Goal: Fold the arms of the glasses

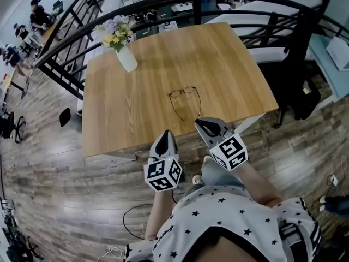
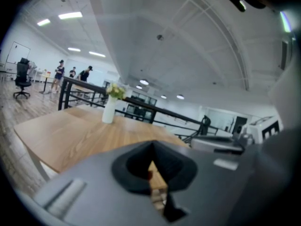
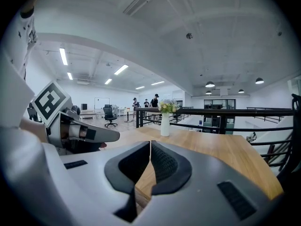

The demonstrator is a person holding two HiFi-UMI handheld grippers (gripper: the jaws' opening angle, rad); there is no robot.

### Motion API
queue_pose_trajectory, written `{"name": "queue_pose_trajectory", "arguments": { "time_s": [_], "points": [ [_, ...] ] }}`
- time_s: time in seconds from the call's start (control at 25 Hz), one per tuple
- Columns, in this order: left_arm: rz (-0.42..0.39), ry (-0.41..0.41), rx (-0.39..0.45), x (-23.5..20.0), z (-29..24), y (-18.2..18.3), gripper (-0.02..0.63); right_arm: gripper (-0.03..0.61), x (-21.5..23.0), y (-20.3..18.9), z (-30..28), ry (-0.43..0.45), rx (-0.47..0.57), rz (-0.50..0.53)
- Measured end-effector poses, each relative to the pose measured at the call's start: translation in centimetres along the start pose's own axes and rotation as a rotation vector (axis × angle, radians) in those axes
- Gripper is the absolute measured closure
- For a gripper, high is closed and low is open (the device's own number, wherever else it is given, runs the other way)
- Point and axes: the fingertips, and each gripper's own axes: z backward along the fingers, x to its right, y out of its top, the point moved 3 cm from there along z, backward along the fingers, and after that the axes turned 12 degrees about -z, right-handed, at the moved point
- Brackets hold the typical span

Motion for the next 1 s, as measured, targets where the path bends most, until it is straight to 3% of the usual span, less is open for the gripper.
{"name": "queue_pose_trajectory", "arguments": {
  "time_s": [1.0],
  "points": [
    [0.062, 0.097, -0.017, -2.2, -10.8, 2.8, 0.606, 0.559, 10.8, 1.3, -11.3, 0.094, -0.158, 0.129]
  ]
}}
